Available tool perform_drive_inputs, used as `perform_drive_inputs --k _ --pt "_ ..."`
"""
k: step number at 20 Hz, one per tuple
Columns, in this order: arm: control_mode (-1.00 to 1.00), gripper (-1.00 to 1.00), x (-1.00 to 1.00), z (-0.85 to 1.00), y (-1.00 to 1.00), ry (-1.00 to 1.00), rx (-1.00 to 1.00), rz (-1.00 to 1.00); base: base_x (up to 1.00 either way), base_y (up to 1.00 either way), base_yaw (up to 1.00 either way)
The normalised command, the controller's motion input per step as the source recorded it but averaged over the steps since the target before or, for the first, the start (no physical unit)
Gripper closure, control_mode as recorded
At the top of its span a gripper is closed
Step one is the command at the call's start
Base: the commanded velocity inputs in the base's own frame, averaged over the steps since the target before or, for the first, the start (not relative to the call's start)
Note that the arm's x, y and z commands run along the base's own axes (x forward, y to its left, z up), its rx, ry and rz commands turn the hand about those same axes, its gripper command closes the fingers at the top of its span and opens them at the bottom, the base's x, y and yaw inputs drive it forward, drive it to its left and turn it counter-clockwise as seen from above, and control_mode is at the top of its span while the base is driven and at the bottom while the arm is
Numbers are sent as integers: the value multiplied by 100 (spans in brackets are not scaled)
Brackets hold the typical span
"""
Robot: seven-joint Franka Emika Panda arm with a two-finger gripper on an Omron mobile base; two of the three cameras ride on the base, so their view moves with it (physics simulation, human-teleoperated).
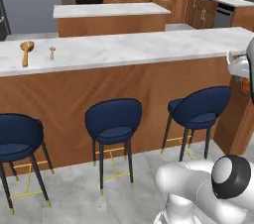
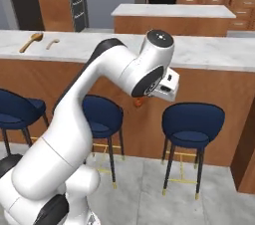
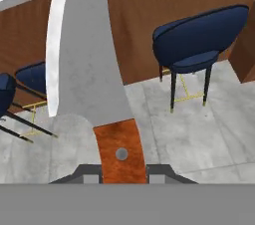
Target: Pick up the metallic utensils from the counter and place them in the open drawer. Make sure not to pick up any wooden utensils.
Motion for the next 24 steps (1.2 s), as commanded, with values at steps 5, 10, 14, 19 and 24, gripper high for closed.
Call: perform_drive_inputs --k 5,10,14,19,24 --pt "100 100 0 0 0 0 0 0 60 -100 -8" --pt "100 100 0 0 0 0 0 0 69 -100 -13" --pt "100 100 0 0 0 0 0 0 66 -100 -16" --pt "100 100 0 0 0 0 0 0 17 -100 -23" --pt "100 100 0 0 0 0 0 0 6 -100 -23"
